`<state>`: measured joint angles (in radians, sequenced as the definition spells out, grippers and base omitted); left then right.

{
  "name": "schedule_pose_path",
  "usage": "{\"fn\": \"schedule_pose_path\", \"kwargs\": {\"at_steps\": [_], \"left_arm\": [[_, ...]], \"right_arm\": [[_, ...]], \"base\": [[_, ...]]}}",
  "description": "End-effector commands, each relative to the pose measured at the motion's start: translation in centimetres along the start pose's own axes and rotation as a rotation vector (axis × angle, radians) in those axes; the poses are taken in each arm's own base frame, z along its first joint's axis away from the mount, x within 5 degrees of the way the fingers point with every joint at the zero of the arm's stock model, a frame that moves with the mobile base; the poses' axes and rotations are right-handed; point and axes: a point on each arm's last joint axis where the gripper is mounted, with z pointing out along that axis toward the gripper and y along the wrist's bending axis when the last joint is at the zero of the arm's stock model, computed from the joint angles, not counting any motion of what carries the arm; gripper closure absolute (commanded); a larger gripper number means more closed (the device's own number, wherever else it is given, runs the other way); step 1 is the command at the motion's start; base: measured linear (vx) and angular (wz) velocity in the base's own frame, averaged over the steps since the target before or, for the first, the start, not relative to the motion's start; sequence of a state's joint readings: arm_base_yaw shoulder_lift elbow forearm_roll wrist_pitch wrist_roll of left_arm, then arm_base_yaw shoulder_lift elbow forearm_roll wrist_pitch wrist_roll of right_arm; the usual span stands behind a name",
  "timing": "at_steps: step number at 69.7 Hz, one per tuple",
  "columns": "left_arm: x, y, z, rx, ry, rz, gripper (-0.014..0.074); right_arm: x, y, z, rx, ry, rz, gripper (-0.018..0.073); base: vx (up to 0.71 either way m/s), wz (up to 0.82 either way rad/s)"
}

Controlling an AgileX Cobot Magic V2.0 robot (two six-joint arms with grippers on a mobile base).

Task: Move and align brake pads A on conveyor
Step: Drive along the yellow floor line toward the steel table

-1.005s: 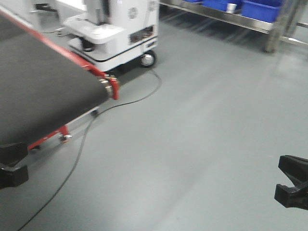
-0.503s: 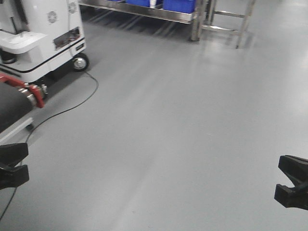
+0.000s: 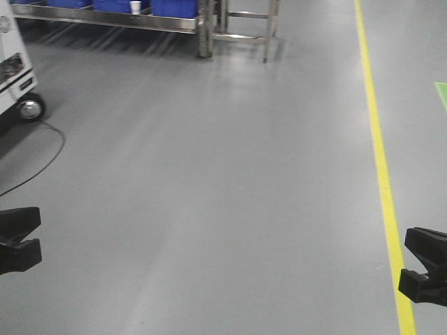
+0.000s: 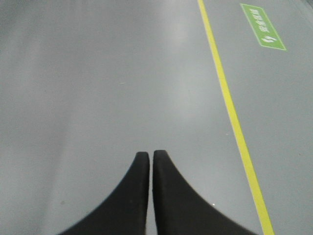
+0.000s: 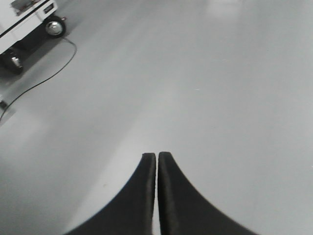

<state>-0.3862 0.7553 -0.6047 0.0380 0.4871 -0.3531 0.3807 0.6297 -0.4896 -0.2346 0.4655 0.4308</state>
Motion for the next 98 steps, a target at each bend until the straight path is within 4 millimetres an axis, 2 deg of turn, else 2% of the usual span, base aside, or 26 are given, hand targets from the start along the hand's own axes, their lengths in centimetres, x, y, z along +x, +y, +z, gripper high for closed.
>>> {"fn": "schedule_pose_path", "kwargs": {"at_steps": [1,40,98], "left_arm": [[-1.21,-0.50,-0.44,0.034,-0.081,-0.004,0.0604],[-1.21,-0.50,-0.44,0.034,-0.081,-0.004,0.0604],[-1.21,-0.50,-0.44,0.034,-0.081,-0.004,0.0604]], "right_arm": [[-1.35,0.31,-0.40,-0.024,-0.085,-0.015,0.0569],[-1.35,0.31,-0.40,-0.024,-0.085,-0.015,0.0569],[-1.35,0.31,-0.40,-0.024,-0.085,-0.015,0.0569]], "base": [[0.08,-0.45],[0.18,-0.35],[0.41,-0.12]]}}
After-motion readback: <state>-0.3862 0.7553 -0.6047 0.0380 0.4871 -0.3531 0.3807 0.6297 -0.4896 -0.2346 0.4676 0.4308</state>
